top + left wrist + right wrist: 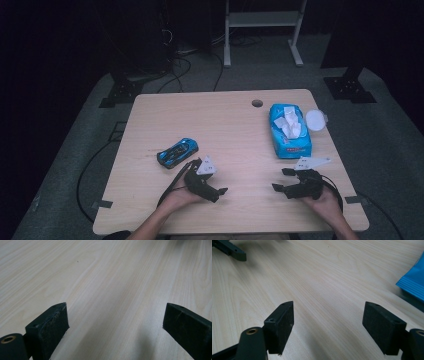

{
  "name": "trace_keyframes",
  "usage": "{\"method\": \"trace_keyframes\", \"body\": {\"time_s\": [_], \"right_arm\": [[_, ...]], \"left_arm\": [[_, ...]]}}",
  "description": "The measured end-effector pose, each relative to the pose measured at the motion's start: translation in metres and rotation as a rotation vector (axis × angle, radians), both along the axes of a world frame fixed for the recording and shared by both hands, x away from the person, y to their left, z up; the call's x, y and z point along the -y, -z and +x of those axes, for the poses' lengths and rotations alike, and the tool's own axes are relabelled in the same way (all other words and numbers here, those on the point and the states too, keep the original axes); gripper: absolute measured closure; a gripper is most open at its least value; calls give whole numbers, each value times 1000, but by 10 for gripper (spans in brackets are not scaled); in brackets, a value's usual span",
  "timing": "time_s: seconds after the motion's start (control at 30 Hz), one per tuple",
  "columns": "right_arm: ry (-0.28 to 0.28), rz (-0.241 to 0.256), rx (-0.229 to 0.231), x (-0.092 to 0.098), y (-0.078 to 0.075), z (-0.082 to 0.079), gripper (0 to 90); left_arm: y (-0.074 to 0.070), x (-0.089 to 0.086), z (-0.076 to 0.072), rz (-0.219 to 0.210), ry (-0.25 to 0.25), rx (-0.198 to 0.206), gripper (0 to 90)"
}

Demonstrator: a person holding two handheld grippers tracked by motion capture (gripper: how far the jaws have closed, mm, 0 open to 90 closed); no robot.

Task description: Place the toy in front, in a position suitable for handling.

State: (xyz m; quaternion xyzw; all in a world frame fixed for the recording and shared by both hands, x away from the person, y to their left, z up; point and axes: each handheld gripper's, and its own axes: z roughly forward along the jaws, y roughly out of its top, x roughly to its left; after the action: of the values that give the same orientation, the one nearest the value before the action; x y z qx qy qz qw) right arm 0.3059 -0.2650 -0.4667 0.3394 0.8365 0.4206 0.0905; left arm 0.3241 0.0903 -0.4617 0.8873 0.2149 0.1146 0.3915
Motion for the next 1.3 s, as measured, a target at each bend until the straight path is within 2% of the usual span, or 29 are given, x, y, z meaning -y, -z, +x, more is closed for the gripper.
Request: {"method": "trace_keyframes", "body": {"time_s": [0.37,0.4,0.53,0.6,0.9,1.03,1.2,1.3], "right_arm": [[8,9,-1,3,0,0,244],[11,7,1,3,-1,-1,244],[19,7,14,3,-3,-3,244],[27,11,10,3,-3,-2,244],[23,7,9,1,-3,-3,239],[16,4,10,-1,-4,-4,239],[8,-6,18,-3,-5,-5,239],[9,-5,14,-3,-5,-4,239]], "left_arm": [[-5,-2,1,-5,4,18,31],[-8,-4,2,15,10,33,31],[-14,-8,6,8,8,46,31],[-21,-14,12,-7,-3,56,31],[-42,-38,28,-15,-26,100,31],[-52,-57,44,-8,-86,125,46],[-58,-80,62,-7,-129,119,52],[-58,-87,68,15,-142,116,55]]}}
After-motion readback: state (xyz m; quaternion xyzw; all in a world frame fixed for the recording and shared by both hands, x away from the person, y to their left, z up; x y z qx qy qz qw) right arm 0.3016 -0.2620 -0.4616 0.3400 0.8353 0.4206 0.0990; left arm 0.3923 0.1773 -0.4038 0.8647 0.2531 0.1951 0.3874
